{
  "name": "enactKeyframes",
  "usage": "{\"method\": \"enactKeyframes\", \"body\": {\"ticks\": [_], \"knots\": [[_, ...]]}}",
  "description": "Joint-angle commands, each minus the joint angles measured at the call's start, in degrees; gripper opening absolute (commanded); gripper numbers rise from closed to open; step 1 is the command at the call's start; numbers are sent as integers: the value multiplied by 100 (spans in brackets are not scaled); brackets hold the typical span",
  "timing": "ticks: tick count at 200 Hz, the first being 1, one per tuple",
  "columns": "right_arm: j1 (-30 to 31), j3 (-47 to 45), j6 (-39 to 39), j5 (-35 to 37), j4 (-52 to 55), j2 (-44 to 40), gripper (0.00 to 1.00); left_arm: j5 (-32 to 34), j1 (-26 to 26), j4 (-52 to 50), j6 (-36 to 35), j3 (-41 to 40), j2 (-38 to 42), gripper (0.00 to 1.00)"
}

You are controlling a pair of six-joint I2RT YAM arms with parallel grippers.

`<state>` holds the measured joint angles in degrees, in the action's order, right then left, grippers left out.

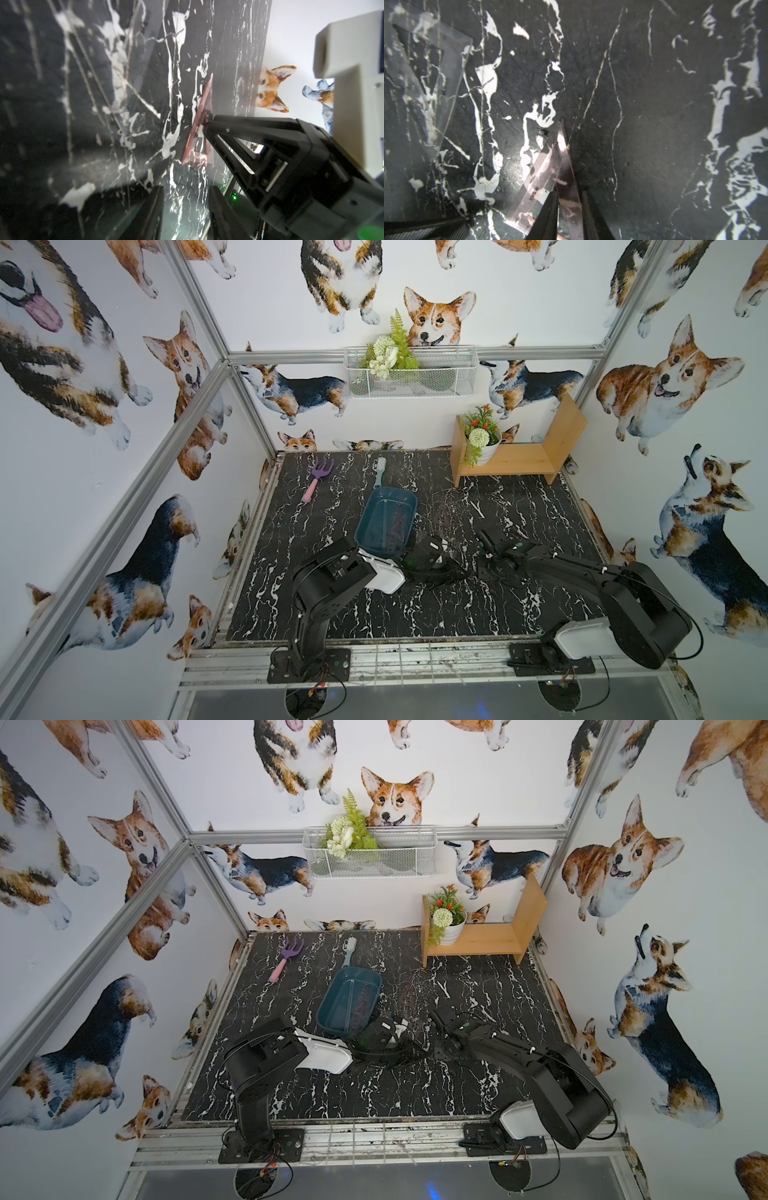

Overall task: Put the scattered rulers into the storage box
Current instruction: Pick up the ruler from the center of the board.

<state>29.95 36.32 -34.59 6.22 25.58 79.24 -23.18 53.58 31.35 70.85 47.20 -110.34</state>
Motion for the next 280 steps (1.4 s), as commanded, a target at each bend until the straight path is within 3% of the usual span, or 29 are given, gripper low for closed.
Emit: {"method": "enactKeyframes", "body": {"ticks": [1, 115, 193, 280], "knots": [[2, -131, -54, -450, -48, 112, 25, -29, 24, -181, -176, 120, -90, 41], [-16, -388, -101, -675, -318, 157, 21, 21, 22, -420, -338, 292, -322, 41], [-34, -397, -74, -801, -322, 69, 19, 740, -79, -1717, -1105, 112, 580, 42], [-33, -478, -83, -894, -346, 12, 19, 748, -138, -1817, -1254, 500, 145, 43]]}}
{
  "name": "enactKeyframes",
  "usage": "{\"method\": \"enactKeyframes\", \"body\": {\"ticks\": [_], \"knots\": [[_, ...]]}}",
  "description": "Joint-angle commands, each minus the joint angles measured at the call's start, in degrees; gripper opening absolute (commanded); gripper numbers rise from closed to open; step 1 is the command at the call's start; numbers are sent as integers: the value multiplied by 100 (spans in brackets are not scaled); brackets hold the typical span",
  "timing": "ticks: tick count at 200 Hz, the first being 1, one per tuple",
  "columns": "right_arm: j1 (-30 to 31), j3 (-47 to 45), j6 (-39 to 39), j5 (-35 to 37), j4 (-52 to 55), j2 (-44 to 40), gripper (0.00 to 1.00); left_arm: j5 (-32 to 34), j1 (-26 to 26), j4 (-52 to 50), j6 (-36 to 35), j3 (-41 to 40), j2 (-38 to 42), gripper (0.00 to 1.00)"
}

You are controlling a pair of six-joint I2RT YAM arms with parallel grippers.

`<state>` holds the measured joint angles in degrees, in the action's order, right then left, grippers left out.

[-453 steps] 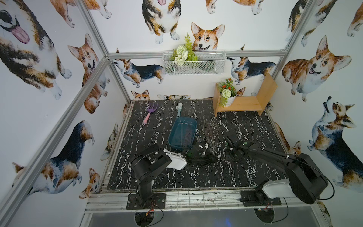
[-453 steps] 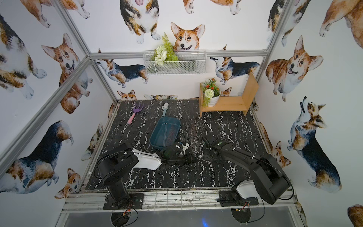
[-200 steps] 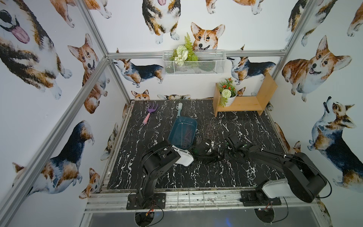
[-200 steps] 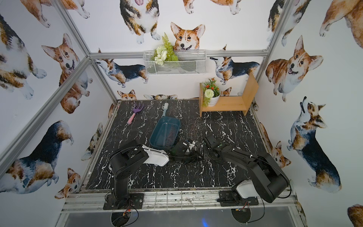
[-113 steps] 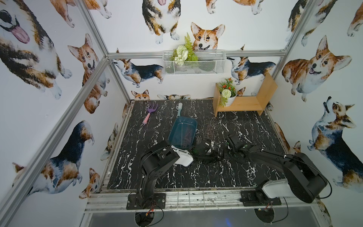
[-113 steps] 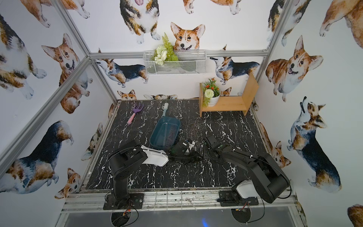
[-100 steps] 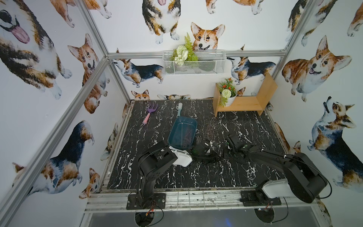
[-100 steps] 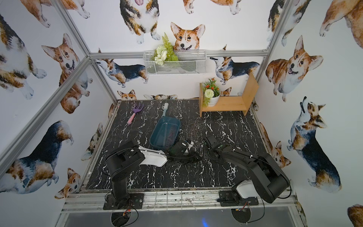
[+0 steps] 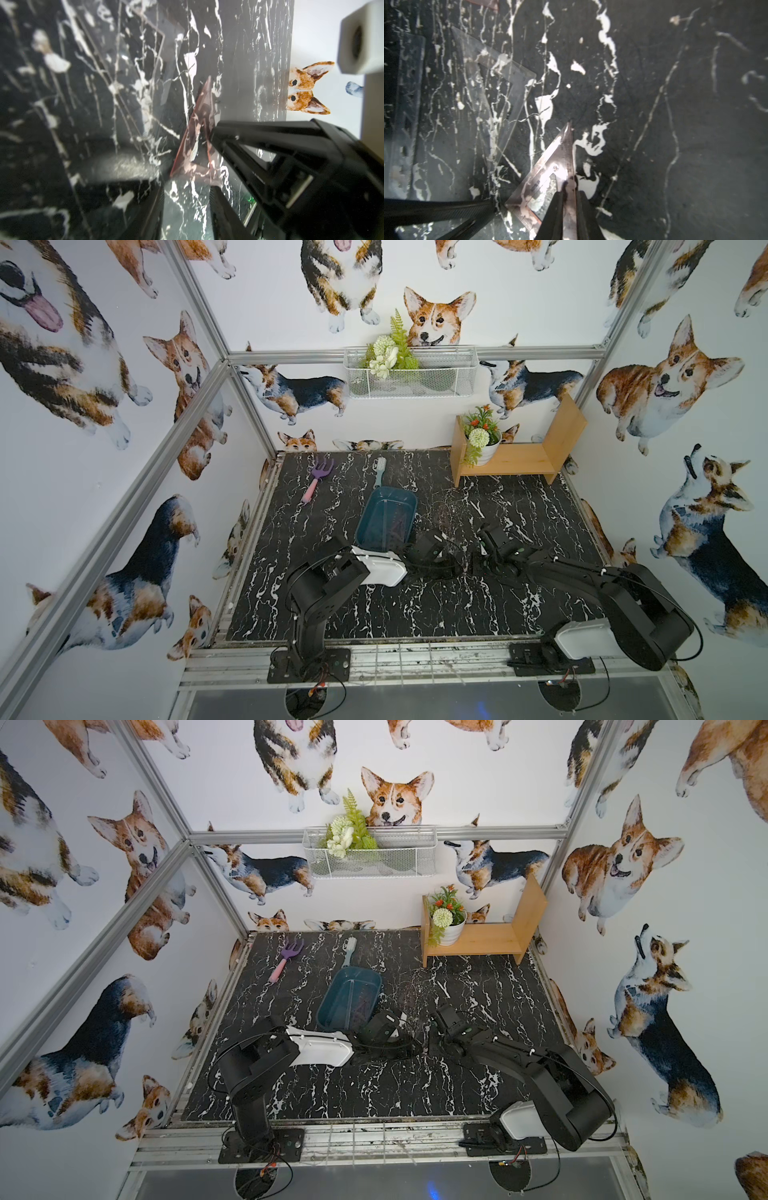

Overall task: Put the scattered rulers into the storage box
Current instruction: Pick up the ruler from the center of the board.

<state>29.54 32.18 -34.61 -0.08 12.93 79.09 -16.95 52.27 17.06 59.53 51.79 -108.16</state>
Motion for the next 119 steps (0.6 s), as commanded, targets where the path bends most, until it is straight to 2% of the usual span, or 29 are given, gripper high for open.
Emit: {"method": "enactKeyframes", "body": {"ticks": [1, 22, 71, 119], "knots": [[8, -59, -77, -256, 925, 28, 19, 124, -7, -392, -119, 46, -73, 43], [8, -4, -68, -203, 1016, -38, 22, 113, -7, -388, -117, 68, -132, 43], [18, 201, -81, -95, 1155, -76, 41, 155, -9, -376, -107, -62, 7, 43], [106, 663, -28, 167, 1581, -43, 43, 351, -7, -471, -143, -312, 403, 43]]}}
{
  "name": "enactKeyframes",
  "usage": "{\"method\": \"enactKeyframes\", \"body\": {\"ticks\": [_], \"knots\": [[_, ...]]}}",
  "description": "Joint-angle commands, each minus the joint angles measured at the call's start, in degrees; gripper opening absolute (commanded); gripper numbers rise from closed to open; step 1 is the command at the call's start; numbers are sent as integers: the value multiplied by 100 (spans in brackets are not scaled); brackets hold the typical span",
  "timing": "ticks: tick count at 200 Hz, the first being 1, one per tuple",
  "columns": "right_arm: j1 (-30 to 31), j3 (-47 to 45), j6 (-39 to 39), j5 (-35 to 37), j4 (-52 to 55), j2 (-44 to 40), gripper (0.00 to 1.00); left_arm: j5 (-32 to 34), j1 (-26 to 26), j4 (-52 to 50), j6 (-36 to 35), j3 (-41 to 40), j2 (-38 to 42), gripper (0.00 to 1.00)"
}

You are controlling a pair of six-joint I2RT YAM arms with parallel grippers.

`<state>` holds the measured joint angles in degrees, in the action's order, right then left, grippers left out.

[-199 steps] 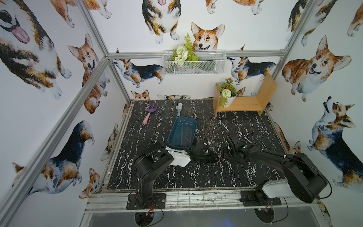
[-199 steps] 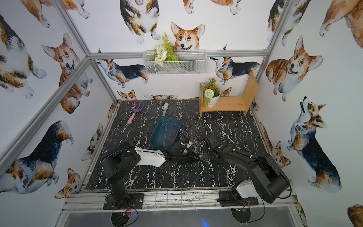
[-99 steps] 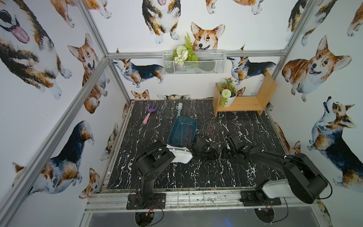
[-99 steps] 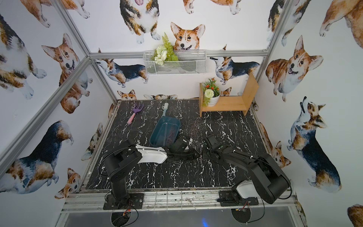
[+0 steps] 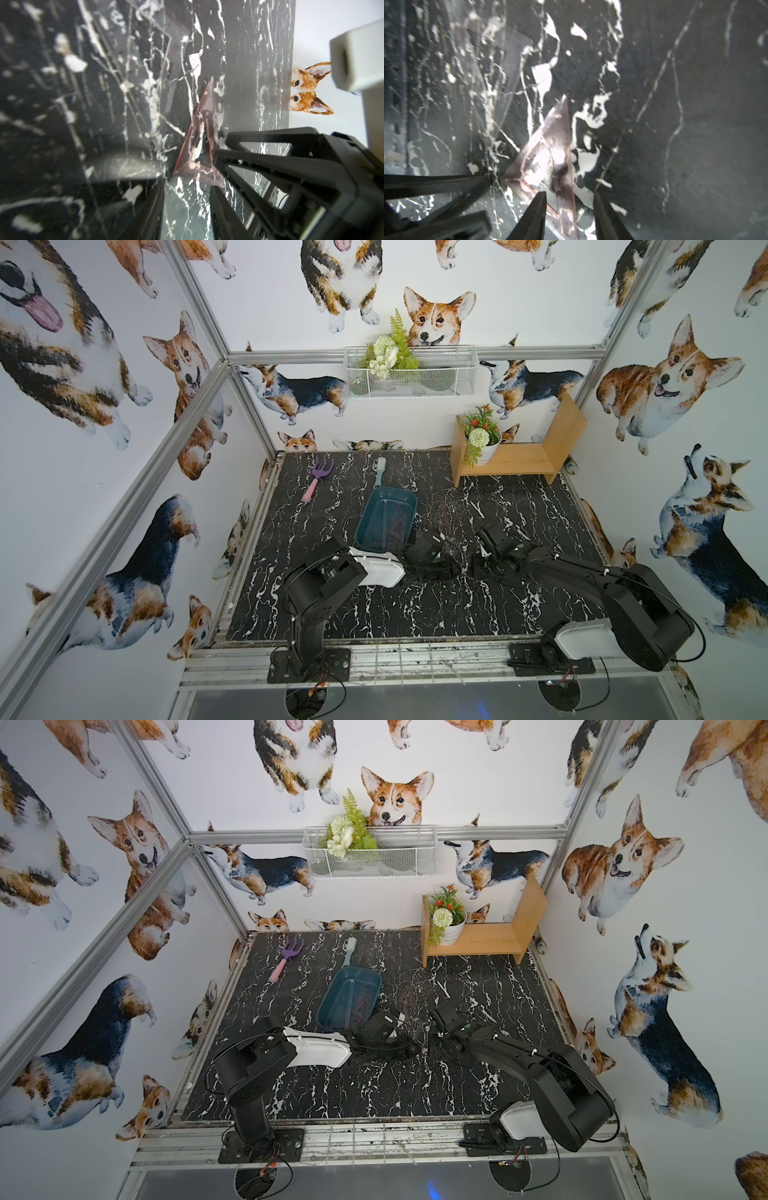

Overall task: Put the scattered rulers into the storage box
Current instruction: Pick up the ruler from the center of the board.

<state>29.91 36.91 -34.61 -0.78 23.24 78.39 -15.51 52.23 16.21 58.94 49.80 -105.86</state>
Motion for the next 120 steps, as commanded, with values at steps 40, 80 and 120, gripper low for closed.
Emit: {"method": "enactKeyframes", "body": {"ticks": [40, 80, 120], "knots": [[395, 553, -37, 519, 837, 266, 43, 396, -2, -558, -236, -181, 515, 43], [566, 960, -28, 672, 1103, 610, 41, 568, -11, -703, -447, -190, 819, 43], [604, 1104, -46, 730, 1182, 645, 40, 575, -72, -928, -679, -85, 919, 43]]}}
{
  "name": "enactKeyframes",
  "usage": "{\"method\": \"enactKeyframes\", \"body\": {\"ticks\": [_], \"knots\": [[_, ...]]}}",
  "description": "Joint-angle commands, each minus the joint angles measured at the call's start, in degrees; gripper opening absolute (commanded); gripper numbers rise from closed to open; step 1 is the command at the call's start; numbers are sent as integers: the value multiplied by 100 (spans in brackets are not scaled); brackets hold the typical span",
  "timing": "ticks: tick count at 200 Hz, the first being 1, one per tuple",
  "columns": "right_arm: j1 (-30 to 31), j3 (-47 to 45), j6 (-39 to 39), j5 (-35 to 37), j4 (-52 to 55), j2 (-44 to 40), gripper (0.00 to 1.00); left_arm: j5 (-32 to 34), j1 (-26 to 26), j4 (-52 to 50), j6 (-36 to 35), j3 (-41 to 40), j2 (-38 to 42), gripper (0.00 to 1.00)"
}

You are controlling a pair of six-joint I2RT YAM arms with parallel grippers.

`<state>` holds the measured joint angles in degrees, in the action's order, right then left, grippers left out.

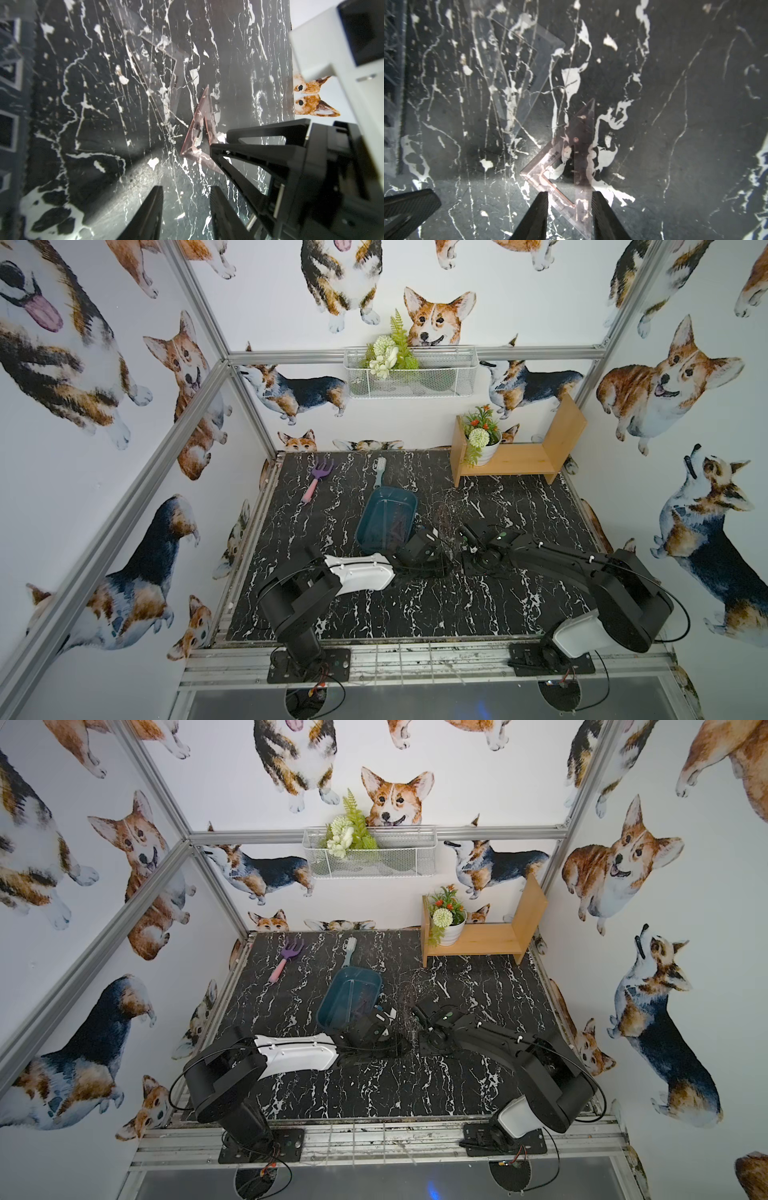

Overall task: Put the scattered rulers into the storage box
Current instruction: Pick up the ruler from the center of the board.

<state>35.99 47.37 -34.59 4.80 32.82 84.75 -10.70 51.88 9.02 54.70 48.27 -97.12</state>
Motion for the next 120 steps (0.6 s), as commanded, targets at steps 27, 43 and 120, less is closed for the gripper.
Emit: {"method": "enactKeyframes", "body": {"ticks": [27, 43, 120], "knots": [[-4, 88, 17, 181, 251, 76, 40, 77, -126, -175, -266, 8, 65, 44], [-1, 114, 65, 188, 258, 107, 40, 47, -167, -116, -225, -19, 28, 44], [-4, 176, 216, 126, 122, 355, 38, 26, -187, 19, -82, -7, -25, 44]]}}
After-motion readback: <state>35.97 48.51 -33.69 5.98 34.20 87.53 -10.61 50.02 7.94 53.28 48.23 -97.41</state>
